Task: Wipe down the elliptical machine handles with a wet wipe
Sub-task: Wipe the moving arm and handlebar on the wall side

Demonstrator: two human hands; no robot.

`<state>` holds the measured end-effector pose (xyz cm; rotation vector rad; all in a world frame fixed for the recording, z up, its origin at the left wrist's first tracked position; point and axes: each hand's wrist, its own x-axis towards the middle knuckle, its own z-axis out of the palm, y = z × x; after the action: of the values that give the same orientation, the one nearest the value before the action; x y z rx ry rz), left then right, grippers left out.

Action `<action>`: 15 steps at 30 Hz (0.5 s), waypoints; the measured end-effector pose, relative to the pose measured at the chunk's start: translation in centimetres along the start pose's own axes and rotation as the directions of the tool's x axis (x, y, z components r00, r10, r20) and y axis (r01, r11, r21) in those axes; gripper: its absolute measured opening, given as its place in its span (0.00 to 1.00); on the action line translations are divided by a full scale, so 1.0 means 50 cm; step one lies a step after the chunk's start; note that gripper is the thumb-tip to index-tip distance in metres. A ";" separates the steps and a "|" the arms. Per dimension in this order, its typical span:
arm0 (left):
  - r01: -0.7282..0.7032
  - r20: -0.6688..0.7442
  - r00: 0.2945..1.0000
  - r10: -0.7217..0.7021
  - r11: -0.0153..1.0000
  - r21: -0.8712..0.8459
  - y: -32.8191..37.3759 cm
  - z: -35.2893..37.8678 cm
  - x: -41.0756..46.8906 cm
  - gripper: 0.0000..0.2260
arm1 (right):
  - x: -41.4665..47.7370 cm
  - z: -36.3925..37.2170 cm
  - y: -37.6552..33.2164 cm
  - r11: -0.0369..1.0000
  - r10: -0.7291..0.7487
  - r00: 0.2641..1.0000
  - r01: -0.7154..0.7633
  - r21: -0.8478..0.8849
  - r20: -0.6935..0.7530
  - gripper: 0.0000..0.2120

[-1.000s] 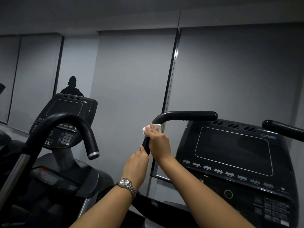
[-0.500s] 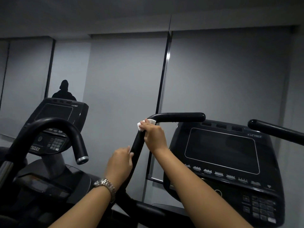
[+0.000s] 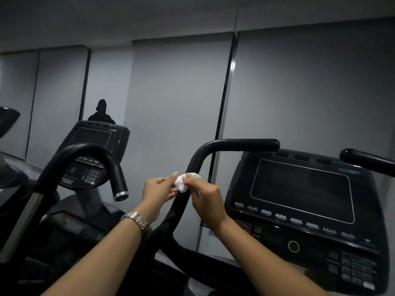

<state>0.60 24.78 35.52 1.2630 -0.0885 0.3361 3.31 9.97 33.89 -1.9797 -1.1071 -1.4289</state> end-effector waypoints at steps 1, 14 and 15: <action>0.017 0.027 0.999 -0.016 0.999 -0.030 0.000 -0.001 0.000 0.12 | 0.002 -0.002 -0.005 1.000 -0.015 1.000 0.015 0.014 -0.015 0.08; 0.102 -0.044 0.993 -0.109 0.985 -0.139 -0.021 -0.018 0.023 0.03 | 0.013 -0.158 0.076 0.935 0.006 0.986 0.054 -0.351 0.167 0.16; 0.080 -0.082 0.992 -0.094 0.983 -0.163 -0.020 -0.019 0.027 0.03 | 0.022 -0.190 0.093 0.909 0.004 0.993 0.047 -0.414 0.121 0.16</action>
<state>2.06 25.68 34.67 1.0886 0.0159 0.3035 1.89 0.62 38.70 -2.3784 -0.9289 -1.6898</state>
